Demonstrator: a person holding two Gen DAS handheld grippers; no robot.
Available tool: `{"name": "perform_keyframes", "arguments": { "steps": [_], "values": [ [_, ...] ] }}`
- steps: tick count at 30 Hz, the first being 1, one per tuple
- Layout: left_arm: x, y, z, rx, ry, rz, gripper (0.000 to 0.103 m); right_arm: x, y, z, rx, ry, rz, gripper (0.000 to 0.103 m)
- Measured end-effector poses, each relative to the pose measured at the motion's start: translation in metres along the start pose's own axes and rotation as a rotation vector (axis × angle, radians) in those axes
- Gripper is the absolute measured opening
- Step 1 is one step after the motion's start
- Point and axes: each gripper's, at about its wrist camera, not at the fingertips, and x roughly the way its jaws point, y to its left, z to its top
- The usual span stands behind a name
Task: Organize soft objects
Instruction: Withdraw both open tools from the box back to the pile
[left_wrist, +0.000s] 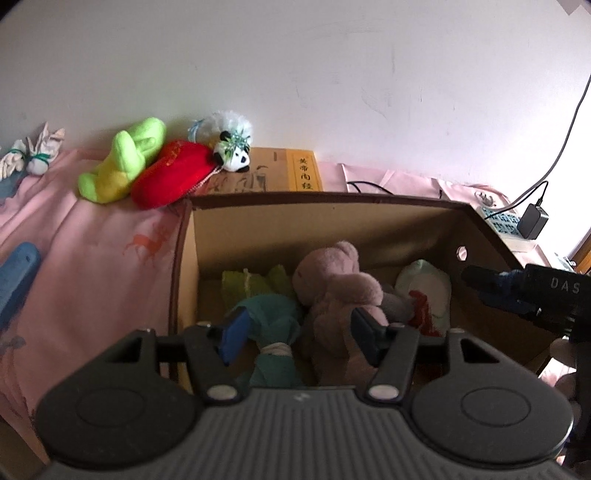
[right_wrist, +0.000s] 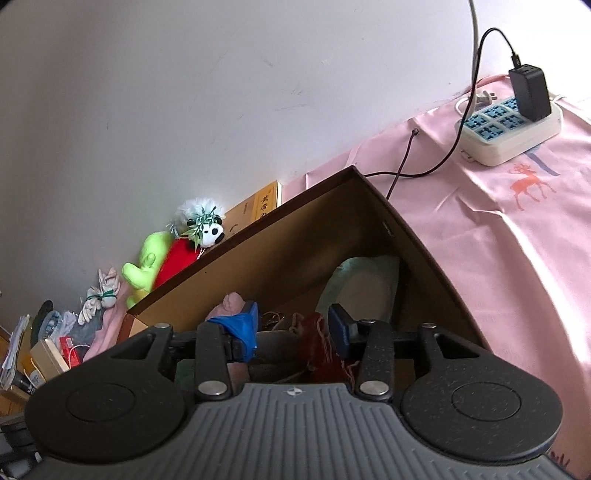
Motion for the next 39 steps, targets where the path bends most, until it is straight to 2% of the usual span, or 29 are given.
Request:
{"name": "perform_keyframes", "arguments": {
  "steps": [10,16,22,33,39],
  "values": [
    [-0.030,-0.003,0.000,-0.015,-0.024,0.011,0.063,-0.029,0.002,-0.005,0.015,-0.033,0.018,0.027],
    [-0.048,0.002,-0.006,-0.033,-0.035,0.039,0.063,-0.045,0.011,-0.010,-0.025,0.009,0.015,0.027],
    [-0.067,0.003,-0.016,-0.032,-0.042,0.075,0.063,-0.059,0.019,-0.023,-0.088,0.015,-0.008,0.027],
    [-0.089,-0.004,-0.035,-0.006,-0.046,0.163,0.066,-0.074,0.024,-0.047,-0.092,0.077,0.046,0.027],
    [-0.099,-0.006,-0.045,-0.004,-0.039,0.185,0.066,-0.083,0.025,-0.058,-0.112,0.090,0.058,0.027]
  ]
}}
